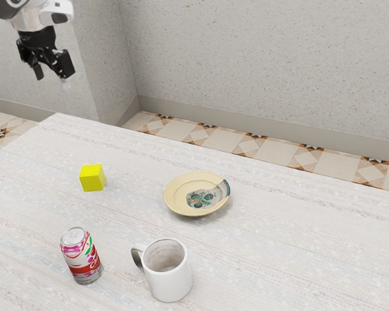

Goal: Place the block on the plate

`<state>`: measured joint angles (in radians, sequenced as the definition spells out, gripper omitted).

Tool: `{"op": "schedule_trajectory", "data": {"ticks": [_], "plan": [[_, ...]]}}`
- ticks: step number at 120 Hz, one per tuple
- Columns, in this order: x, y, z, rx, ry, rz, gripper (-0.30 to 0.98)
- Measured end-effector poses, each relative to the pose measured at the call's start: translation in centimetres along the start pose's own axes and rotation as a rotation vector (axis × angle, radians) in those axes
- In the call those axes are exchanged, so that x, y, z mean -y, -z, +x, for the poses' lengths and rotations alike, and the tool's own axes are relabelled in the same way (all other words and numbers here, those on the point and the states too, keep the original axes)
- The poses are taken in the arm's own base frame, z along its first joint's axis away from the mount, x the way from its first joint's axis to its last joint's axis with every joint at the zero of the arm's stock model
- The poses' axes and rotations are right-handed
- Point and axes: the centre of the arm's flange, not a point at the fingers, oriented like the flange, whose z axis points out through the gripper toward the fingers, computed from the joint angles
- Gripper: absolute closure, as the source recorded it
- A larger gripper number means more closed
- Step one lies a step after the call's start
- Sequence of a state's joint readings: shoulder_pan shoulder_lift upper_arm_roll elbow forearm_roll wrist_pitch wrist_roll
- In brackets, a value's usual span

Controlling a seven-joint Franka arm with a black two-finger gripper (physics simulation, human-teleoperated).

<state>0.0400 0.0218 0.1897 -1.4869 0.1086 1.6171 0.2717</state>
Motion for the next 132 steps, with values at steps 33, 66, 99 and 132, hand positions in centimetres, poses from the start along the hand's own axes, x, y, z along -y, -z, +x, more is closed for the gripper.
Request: {"op": "schedule_trajectory", "data": {"ticks": [33,66,99,132], "plan": [[0.1,-10.7,2.6,0.105,0.058,-0.066,0.0],[1.5,-23.2,4.8,0.158,0.209,-0.141,0.0],[2.1,-27.5,5.0,0.162,0.356,-0.175,0.0],[3.3,-31.0,5.3,0.194,0.478,-0.174,0.0]]}}
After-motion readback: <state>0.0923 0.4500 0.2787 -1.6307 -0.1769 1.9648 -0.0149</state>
